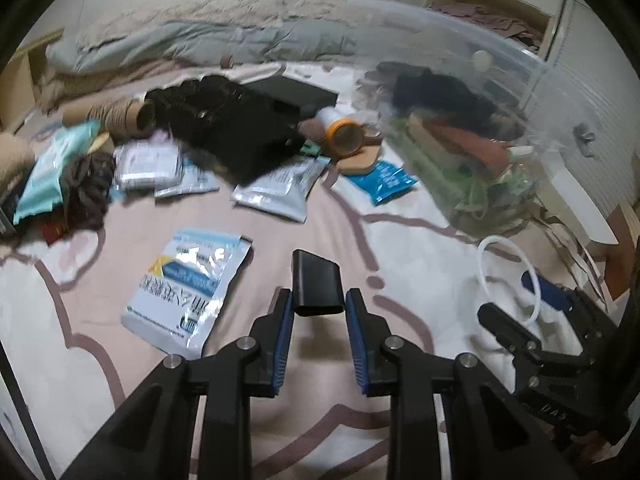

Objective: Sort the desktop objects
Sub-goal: 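Carry the white ring and black clip over the clear plastic bin with both tools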

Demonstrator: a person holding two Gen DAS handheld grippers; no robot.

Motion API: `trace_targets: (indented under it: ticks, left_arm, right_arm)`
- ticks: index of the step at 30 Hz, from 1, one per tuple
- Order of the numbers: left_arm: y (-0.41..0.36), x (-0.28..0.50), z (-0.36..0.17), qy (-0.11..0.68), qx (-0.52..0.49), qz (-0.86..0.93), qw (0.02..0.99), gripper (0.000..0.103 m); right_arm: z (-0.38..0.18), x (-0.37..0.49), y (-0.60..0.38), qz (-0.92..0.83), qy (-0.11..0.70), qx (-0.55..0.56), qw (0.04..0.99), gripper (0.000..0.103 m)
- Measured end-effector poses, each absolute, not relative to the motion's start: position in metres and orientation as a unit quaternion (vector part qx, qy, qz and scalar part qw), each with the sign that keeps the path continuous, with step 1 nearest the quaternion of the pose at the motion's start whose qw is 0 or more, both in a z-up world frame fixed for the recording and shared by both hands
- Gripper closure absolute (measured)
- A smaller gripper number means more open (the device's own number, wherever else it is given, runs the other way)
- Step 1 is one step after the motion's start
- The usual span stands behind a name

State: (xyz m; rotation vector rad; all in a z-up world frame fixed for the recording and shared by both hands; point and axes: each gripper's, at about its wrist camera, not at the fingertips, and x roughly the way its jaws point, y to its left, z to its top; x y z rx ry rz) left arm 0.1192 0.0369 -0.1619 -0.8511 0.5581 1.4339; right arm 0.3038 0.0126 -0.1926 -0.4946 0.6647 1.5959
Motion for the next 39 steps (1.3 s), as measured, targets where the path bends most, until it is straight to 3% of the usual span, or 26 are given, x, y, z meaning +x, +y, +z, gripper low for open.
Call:
trace_targets:
  ticks: [26,39]
  left_arm:
    - [0.053,0.17,-0.041,0.196,-0.263,0.636,0.699,0.077]
    - [0.109,0.201,0.012,0.179,-0.229,0.621,0.728,0.077]
  right_arm:
    - [-0.078,0.378,-0.015,0.707,0.227,-0.129,0.658,0.021]
    - [-0.044,0.43,0.015,0.708,0.209,-0.117,0.665,0.021]
